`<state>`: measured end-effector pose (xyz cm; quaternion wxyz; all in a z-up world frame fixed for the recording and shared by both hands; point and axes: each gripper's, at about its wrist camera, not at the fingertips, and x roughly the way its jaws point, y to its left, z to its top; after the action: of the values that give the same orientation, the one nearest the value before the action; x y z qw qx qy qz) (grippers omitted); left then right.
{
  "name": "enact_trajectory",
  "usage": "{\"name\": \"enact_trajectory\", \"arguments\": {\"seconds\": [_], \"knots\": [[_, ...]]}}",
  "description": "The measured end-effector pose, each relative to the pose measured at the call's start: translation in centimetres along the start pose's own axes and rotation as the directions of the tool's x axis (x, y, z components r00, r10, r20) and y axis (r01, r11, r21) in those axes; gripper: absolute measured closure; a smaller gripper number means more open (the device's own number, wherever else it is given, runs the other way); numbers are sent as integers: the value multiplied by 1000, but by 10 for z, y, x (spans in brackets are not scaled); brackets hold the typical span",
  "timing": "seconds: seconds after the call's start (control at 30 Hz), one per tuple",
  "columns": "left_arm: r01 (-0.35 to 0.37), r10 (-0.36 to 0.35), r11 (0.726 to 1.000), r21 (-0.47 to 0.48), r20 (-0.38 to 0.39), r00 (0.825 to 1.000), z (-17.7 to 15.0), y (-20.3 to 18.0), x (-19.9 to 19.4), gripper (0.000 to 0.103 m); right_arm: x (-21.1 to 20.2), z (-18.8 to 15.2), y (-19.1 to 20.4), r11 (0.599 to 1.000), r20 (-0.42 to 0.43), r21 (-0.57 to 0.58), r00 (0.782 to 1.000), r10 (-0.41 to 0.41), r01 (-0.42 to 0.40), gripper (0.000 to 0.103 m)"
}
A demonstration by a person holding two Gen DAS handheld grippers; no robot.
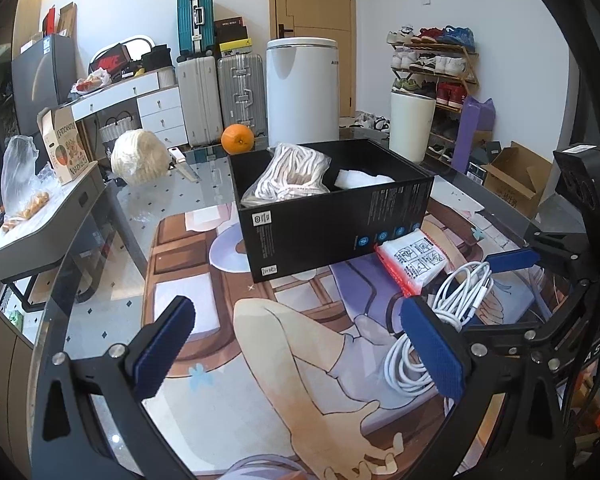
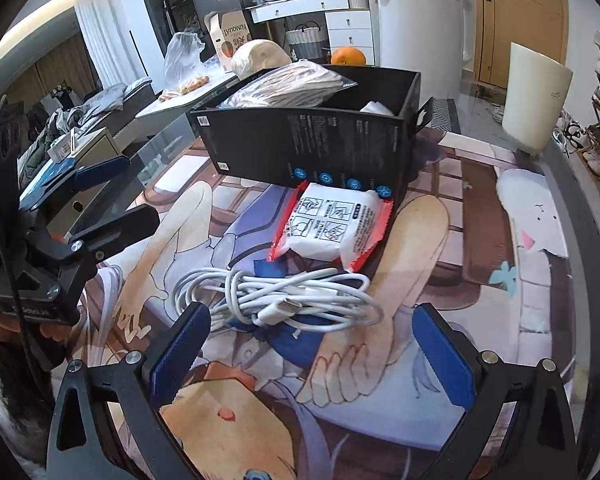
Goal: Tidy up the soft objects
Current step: 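Move the right tool over the white cable bundle on the mat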
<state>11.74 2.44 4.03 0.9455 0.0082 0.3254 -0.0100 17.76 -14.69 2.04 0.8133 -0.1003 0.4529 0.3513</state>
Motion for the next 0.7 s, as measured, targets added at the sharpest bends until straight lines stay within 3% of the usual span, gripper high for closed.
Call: {"name": "enact_trajectory", "arguments": {"seconds": [0.47,0.7], "knots": [[6,-6,1000,-6,-8,1000,-1,3,2,0,8,7,-1,998,-42,-22,998,-53,53,1],[11,-11,1000,-13,-9,1000,-1,4,2,0,1,0,-18,991,-53,-39,990,-131,129,1]]}}
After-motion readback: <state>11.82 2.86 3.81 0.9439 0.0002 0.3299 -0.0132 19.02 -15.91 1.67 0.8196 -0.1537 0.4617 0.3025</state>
